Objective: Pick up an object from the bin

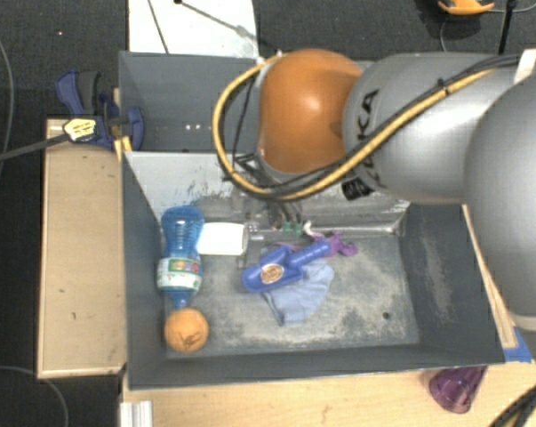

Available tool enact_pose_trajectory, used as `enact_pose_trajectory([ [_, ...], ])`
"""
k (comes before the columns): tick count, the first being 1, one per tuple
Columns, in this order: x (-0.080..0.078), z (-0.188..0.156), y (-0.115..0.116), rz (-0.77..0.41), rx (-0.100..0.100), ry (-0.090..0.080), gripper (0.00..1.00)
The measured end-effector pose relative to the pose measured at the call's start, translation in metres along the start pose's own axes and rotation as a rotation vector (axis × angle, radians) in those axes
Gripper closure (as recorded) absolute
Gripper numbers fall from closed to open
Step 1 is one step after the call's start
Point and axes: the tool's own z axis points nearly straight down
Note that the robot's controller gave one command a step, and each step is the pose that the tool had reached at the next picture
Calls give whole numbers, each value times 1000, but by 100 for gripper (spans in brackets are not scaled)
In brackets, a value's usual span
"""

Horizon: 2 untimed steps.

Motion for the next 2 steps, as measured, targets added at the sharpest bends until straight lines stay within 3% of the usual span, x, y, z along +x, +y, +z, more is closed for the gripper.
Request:
enact_pose_trajectory([
  [1, 45, 26, -43, -67, -1, -1, 0],
  [2, 73, 48, -70, 27, 0, 0, 0],
])
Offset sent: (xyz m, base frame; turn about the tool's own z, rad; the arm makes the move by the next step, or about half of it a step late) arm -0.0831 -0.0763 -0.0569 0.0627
